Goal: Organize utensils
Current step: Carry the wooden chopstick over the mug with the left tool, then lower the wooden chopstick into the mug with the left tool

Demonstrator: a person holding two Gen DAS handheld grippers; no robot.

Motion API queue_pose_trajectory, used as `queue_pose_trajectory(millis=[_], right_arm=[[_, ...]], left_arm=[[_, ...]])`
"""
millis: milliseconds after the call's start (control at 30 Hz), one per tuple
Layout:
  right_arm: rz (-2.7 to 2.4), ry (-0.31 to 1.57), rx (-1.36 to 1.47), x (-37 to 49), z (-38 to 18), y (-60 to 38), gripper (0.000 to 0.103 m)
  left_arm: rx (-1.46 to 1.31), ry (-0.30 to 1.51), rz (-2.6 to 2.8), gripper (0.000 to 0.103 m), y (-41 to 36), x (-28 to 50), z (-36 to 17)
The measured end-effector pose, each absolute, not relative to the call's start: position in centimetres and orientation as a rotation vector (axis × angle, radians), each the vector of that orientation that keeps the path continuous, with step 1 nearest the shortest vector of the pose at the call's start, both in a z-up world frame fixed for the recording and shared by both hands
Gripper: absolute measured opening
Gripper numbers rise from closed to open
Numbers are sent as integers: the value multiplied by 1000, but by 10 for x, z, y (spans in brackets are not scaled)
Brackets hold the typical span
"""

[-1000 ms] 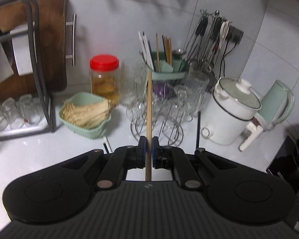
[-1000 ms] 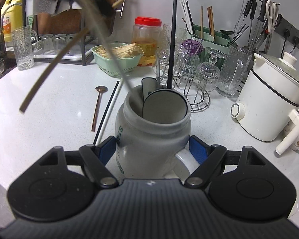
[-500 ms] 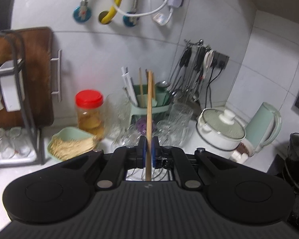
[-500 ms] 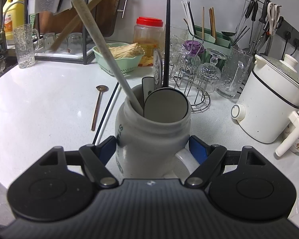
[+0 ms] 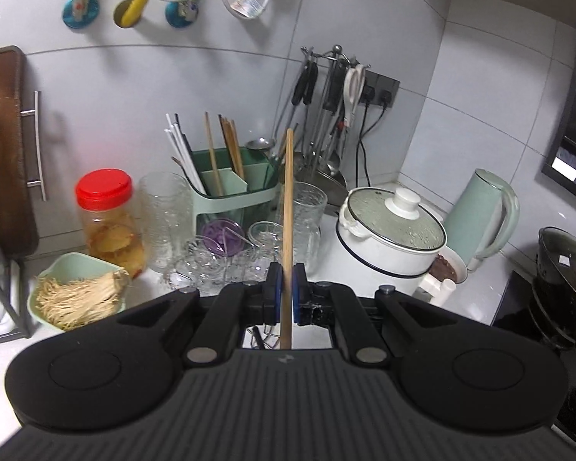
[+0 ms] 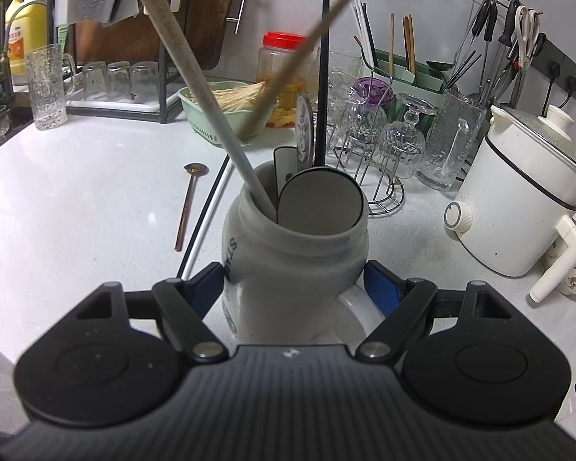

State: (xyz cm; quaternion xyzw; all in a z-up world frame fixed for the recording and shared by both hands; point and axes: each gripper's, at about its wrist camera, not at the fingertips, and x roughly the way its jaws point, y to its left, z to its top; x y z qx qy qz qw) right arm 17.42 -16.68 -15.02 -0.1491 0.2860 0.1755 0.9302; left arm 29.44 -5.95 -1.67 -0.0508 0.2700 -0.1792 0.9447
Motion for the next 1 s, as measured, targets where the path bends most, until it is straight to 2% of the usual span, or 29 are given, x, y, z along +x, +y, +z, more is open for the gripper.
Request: queue_pose_trajectory(millis=[1000], right_arm=[[369,574,-312,175,-152,-166,82]], left_arm=[[-12,522,-371,6,-78,261,-33]])
